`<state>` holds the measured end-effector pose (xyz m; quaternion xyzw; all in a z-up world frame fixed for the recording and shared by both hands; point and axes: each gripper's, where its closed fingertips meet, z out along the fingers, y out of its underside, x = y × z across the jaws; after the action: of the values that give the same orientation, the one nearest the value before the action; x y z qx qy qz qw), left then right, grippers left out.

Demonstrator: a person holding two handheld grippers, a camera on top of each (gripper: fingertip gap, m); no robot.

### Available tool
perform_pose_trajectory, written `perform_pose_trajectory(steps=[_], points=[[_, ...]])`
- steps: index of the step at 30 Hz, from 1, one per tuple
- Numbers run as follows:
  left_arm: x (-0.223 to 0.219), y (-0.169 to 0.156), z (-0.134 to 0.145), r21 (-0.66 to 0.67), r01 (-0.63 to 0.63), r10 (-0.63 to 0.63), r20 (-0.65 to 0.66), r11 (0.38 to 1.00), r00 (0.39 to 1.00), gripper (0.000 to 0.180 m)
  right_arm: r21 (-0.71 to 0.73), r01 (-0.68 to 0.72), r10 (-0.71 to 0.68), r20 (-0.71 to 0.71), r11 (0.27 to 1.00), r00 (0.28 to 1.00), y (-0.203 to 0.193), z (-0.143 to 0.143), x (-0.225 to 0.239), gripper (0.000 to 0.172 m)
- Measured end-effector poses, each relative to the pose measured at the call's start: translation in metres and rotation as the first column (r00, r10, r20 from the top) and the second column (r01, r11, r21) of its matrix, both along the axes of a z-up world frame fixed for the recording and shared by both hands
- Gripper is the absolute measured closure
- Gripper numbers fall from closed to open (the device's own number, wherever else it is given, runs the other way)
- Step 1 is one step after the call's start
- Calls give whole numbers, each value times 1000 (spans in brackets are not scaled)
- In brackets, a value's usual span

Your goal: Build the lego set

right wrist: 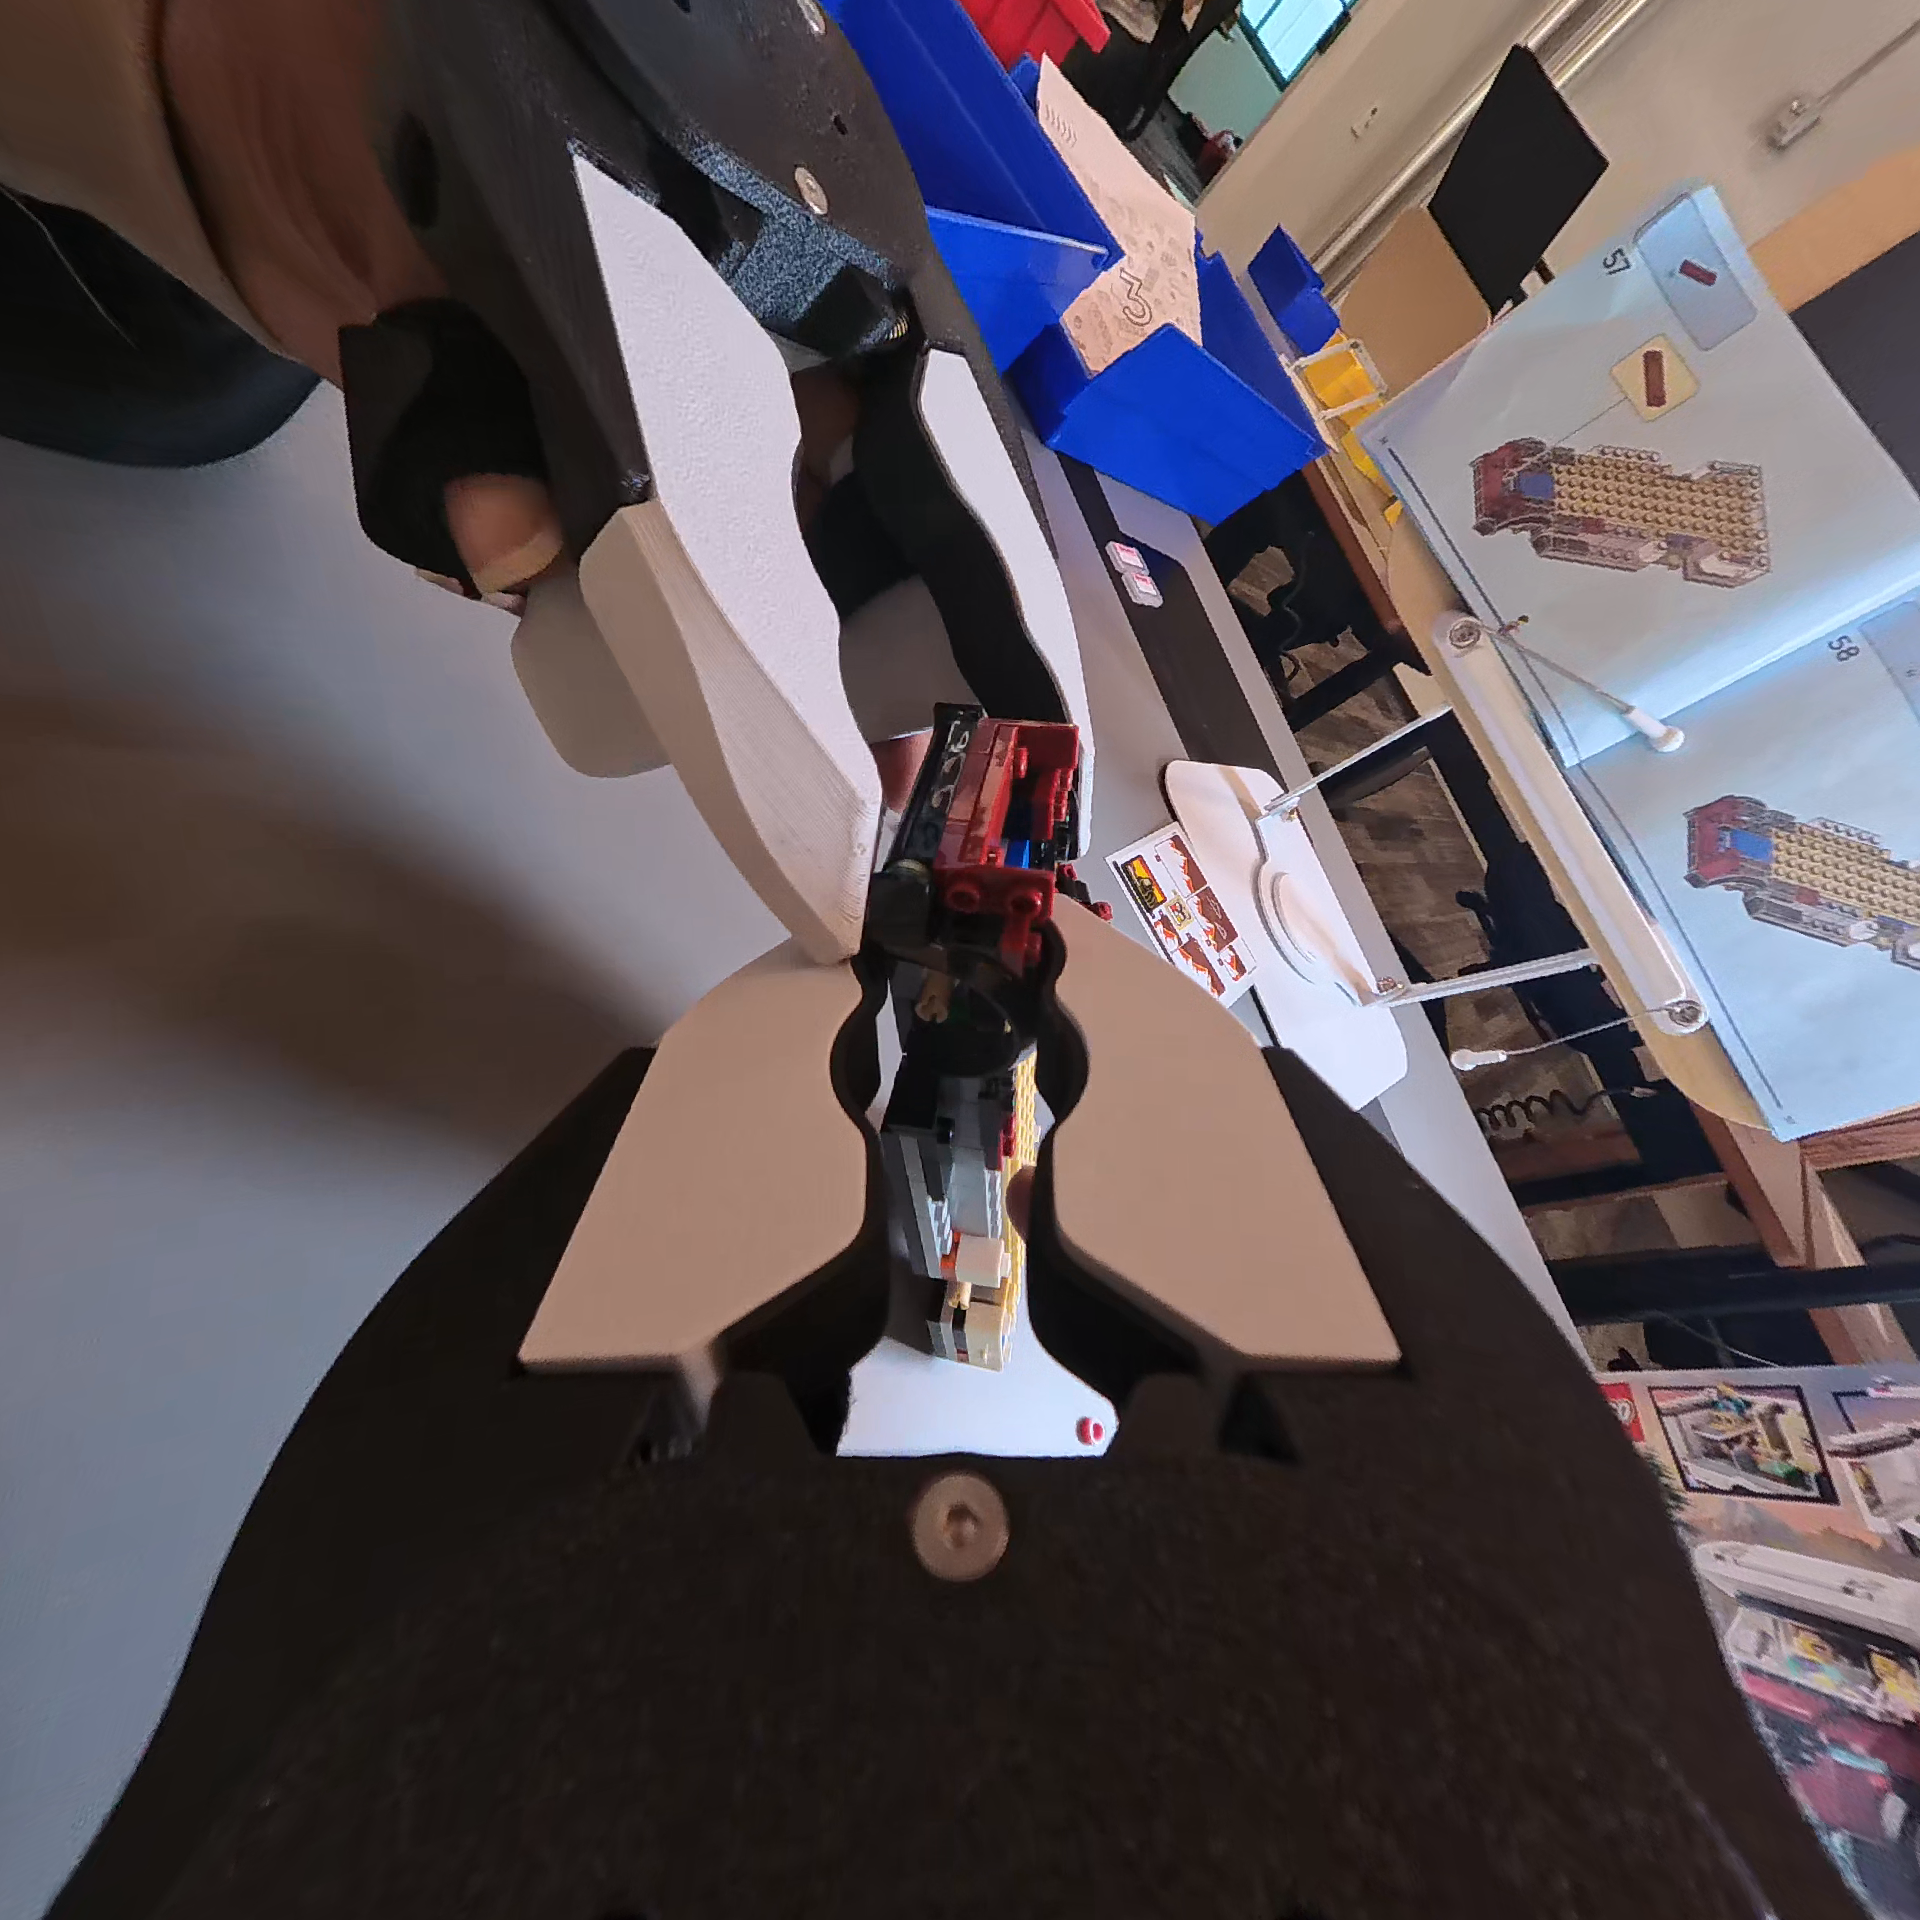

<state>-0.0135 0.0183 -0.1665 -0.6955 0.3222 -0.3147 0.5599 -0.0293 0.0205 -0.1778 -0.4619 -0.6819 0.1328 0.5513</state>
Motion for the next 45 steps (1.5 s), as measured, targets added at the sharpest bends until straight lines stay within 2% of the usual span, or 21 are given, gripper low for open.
perform_pose_trajectory(steps=[3,16,22,24,26,28,32,34,39,41,45], points=[[-4,0,-1,0,10,-10,4,1000,1000,125,-15,-11,11,-11,1000,1000,0,0,0,146],[-19,12,-19,-48,-11,11,-8,999,1000,131,-76,-68,71,27,995,997,5,-10,12,132],[-25,18,-29,-83,-15,14,-10,996,1000,131,18,-74,72,88,997,994,33,-30,18,130],[-25,19,-32,-92,-13,12,-14,996,1000,131,125,-79,65,110,989,992,43,-35,12,134],[-24,19,-36,-104,-11,9,-22,994,1000,131,239,-90,60,131,967,990,50,-39,6,147],[-27,21,-38,-95,-32,29,-39,995,999,130,308,-87,42,151,947,988,54,-42,3,148],[-27,18,-37,-180,-21,16,-27,983,1000,110,357,5,-71,171,934,983,60,-45,7,148],[-29,16,-39,-197,-45,30,-80,979,996,105,368,67,-142,180,927,973,60,-46,11,148],[-17,11,-48,-171,-104,73,-176,980,982,106,383,133,-216,182,914,959,41,-47,11,148],[-19,12,-52,-150,-119,83,-222,982,971,112,387,125,-210,184,913,960,33,-47,8,148],[-21,9,-57,-157,-39,6,-208,987,978,113,379,73,-158,200,923,967,25,-50,5,148]])
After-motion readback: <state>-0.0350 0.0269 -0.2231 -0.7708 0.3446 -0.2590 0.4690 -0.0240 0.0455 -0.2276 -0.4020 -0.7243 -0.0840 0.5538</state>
